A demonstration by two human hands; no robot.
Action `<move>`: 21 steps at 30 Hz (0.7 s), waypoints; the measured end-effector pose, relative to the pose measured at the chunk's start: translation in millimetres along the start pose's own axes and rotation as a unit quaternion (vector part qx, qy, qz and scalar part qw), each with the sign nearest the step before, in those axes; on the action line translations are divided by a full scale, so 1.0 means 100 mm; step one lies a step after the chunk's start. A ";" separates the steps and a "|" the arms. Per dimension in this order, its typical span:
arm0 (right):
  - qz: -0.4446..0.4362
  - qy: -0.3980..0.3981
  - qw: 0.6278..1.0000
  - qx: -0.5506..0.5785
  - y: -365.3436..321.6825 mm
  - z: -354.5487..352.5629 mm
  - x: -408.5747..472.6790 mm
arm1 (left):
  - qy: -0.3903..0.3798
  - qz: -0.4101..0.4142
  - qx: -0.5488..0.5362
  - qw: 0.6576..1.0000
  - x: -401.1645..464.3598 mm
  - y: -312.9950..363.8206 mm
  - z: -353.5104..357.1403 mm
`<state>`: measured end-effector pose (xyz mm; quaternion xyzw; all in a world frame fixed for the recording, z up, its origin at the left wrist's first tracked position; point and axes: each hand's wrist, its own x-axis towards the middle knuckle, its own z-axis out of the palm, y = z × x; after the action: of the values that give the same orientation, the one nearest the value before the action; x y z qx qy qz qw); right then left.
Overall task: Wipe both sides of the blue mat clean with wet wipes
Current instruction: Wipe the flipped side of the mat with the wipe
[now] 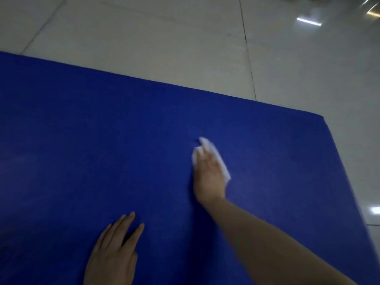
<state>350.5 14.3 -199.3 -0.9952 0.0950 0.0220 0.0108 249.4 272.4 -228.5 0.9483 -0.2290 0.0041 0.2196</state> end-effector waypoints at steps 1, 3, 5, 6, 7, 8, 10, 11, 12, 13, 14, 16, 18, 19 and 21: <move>0.070 0.004 0.998 -0.009 0.26 -0.04 0.06 | 0.013 -0.004 -0.013 1.000 0.11 0.01 -0.04; 0.229 0.059 0.968 0.089 0.71 -0.09 0.04 | 0.022 -0.033 -0.016 0.999 0.48 0.06 -0.11; 0.316 0.071 0.934 0.154 0.76 -0.12 -0.04 | 0.019 -0.088 -0.010 0.996 0.94 0.14 -0.08; 0.291 0.074 0.943 0.140 0.62 -0.12 -0.03 | 0.007 -0.106 -0.002 0.994 1.14 0.18 -0.03; 0.233 0.085 0.959 0.139 0.43 -0.08 0.02 | -0.004 -0.109 0.010 0.994 1.29 0.20 0.04; 0.140 0.073 0.976 0.151 0.18 -0.04 0.06 | -0.009 -0.103 0.029 0.994 1.39 0.22 0.10; -0.089 -0.003 0.983 0.158 -0.30 0.00 0.09 | -0.016 -0.097 0.048 0.994 1.47 0.20 0.19; -0.156 -0.053 0.975 0.150 -0.45 0.00 0.12 | -0.016 -0.101 0.048 0.994 1.47 0.17 0.21; -0.177 -0.087 0.970 0.142 -0.48 0.03 0.16 | -0.018 -0.102 0.046 0.994 1.45 0.15 0.21; -0.168 -0.072 0.974 0.132 -0.41 0.05 0.21 | -0.019 -0.097 0.040 0.994 1.43 0.15 0.20; -0.144 -0.037 0.984 0.102 -0.27 0.07 0.27 | -0.021 -0.095 0.029 0.995 1.43 0.15 0.19; -0.028 0.034 0.997 0.056 0.14 0.09 0.43 | -0.014 -0.093 0.017 0.995 1.43 0.18 0.17; 0.139 0.055 0.988 0.041 0.60 0.06 0.55 | -0.010 -0.099 0.015 0.995 1.43 0.20 0.20; 0.200 0.042 0.978 0.051 0.69 0.04 0.57 | -0.009 -0.102 0.013 0.995 1.43 0.20 0.21; 0.217 0.004 0.975 0.043 0.46 -0.02 0.63 | -0.009 -0.107 0.013 0.994 1.45 0.18 0.22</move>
<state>404.0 -42.8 -201.1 -0.9496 0.3093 0.0153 0.0483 369.2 186.5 -225.0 0.9702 -0.1283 -0.0246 0.2042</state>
